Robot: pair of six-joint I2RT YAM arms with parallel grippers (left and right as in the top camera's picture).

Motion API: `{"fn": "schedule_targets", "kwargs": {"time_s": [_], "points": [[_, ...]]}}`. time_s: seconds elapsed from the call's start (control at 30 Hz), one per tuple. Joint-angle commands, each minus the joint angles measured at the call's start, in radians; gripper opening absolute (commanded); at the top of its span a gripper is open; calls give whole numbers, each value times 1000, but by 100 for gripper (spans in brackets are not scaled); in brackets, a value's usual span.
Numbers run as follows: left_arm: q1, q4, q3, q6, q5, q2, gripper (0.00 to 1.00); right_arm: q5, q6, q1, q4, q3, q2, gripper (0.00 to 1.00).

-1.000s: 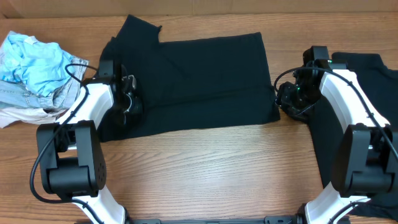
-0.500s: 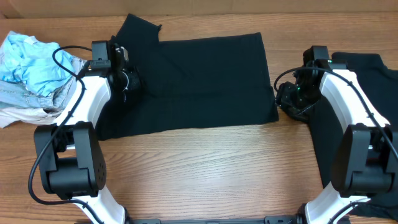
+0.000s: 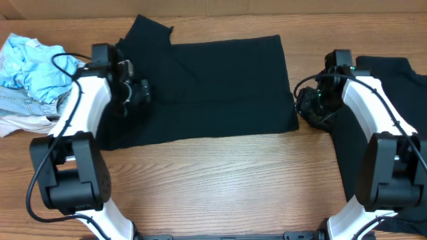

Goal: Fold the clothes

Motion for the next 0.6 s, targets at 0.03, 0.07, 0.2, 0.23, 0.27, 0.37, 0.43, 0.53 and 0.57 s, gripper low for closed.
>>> {"fn": "schedule_targets", "kwargs": {"time_s": [0.03, 0.07, 0.2, 0.23, 0.27, 0.37, 0.43, 0.53, 0.57], "points": [[78, -103, 19, 27, -74, -11, 82, 4, 2, 6, 53, -87, -20, 72], [93, -124, 19, 27, -82, -11, 84, 3, 2, 6, 58, -94, -20, 72], [134, -179, 9, 27, -86, -11, 85, -25, 1, 6, 112, -120, -20, 74], [143, -185, 0, 27, -93, -11, 85, -43, 1, 6, 134, -128, -20, 74], [150, -184, -14, 27, -101, -11, 86, -61, 1, 7, 158, -136, -20, 74], [162, -152, -75, 27, -123, -11, 91, -119, 2, 14, 213, -153, -20, 74], [165, -117, -126, 26, -122, -11, 93, -123, 2, 18, 230, -161, -20, 74], [164, -81, -180, 26, -122, -11, 93, -124, 6, 18, 239, -180, -20, 69], [165, -76, -190, 26, -122, -11, 92, -125, 6, 18, 242, -190, -20, 66]]}}
